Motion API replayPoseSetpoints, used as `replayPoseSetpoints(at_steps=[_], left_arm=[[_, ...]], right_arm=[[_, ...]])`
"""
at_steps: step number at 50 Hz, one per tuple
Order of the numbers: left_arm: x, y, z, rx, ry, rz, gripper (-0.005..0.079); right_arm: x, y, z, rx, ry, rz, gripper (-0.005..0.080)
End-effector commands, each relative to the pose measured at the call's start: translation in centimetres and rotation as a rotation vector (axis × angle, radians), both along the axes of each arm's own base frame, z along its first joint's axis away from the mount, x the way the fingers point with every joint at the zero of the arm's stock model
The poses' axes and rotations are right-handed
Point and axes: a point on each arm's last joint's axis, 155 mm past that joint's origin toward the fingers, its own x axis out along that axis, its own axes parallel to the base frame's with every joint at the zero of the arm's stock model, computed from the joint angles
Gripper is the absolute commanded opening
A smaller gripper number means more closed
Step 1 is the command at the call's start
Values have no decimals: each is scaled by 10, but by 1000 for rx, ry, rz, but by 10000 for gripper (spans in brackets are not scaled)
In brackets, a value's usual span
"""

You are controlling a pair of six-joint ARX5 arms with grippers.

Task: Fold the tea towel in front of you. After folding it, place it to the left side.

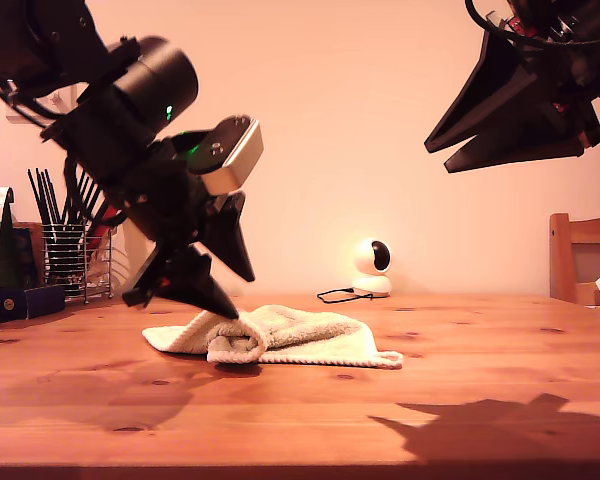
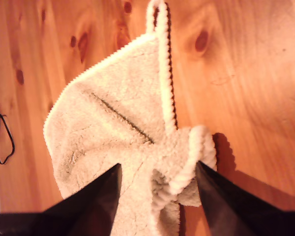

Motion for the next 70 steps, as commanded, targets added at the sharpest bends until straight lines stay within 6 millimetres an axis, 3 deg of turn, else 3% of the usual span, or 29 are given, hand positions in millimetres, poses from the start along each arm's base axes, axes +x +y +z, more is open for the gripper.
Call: replayPoseSetpoints(at_steps=[1, 8, 28, 31, 37, 39, 47, 57, 70], left_arm=[[-7, 2, -15, 22, 37, -10, 424], [-11, 5, -27, 56, 61, -25, 424], [-4, 5, -36, 95, 15, -74, 367], [-4, 5, -39, 98, 21, -73, 300], [-4, 5, -41, 102, 21, -71, -33], [-2, 3, -39, 101, 10, -69, -16], [5, -8, -23, 85, -24, -12, -24], [10, -37, 25, -88, 43, 132, -24], [9, -53, 70, -153, 148, 201, -24]], right_arm=[[3, 3, 7, 6, -25, 6, 262], [3, 3, 7, 7, -26, 6, 262], [3, 3, 7, 9, -23, 4, 262], [3, 3, 7, 8, -22, 5, 262], [3, 3, 7, 11, -18, 3, 262], [2, 3, 7, 12, -15, 3, 262], [-2, 9, 7, 11, -13, 23, 262], [-10, 22, 4, -4, -17, 58, 265], [-6, 32, -17, -56, 12, 52, 290]])
